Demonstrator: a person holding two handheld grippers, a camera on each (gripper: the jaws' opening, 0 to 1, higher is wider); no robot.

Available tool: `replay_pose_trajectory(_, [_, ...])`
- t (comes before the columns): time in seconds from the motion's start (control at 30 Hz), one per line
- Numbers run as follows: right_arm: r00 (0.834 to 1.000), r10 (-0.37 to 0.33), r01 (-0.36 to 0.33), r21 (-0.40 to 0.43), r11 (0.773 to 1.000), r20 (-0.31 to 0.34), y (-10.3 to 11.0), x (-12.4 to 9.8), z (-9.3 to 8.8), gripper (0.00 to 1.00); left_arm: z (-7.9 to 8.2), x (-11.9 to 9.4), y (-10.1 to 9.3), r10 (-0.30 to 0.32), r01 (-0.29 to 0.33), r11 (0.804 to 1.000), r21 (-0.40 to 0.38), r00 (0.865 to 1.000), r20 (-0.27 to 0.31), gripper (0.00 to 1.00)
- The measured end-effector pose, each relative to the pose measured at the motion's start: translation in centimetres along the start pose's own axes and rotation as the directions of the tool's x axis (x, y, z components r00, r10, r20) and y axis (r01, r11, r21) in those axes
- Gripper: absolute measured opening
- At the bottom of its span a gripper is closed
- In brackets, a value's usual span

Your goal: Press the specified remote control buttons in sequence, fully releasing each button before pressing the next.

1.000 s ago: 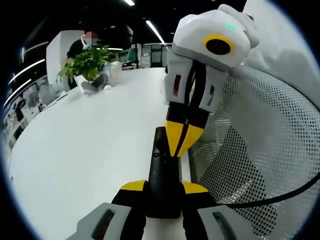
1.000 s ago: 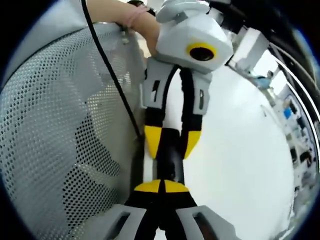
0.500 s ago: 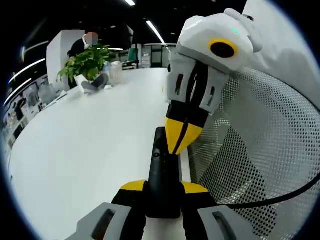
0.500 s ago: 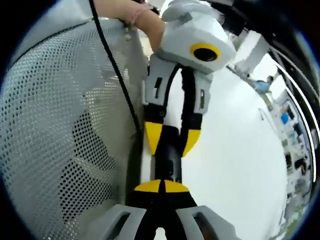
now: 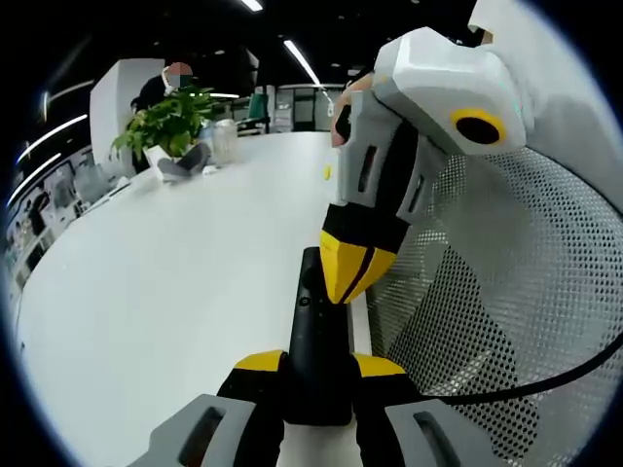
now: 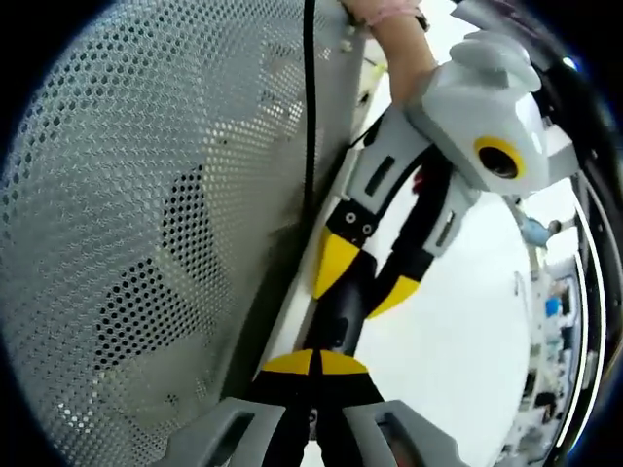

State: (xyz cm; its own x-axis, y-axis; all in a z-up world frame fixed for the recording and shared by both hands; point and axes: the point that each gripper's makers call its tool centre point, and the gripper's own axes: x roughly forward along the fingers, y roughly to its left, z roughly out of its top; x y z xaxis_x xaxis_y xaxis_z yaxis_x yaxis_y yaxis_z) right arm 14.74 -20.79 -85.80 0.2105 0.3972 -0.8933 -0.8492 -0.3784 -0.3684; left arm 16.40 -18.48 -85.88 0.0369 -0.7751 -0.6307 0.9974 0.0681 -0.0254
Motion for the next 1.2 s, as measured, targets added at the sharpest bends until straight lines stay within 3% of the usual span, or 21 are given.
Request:
replay_pose_trajectory(0.67, [0.998,0.054,-0.055,-0.055,0.997,-0.010,0.02,0.12,0.15,0.00,-0.02,0.03,0.00,-0.004,0.004,1.000,0.002,1.000,0.000,0.25])
replay_pose_trajectory(0.87, [0.997,0.079,-0.079,0.017,0.997,0.024,-0.01,0.27,0.49,0.00,-0.03,0.04,0.02,-0.004,0.004,1.000,0.002,1.000,0.000,0.25])
replay_pose_trajectory(1.2, [0.996,0.027,-0.043,0.184,0.982,0.086,-0.11,0.12,0.49,0.00,-0.01,0.03,0.04,-0.004,0.004,1.000,0.003,1.000,0.000,0.25])
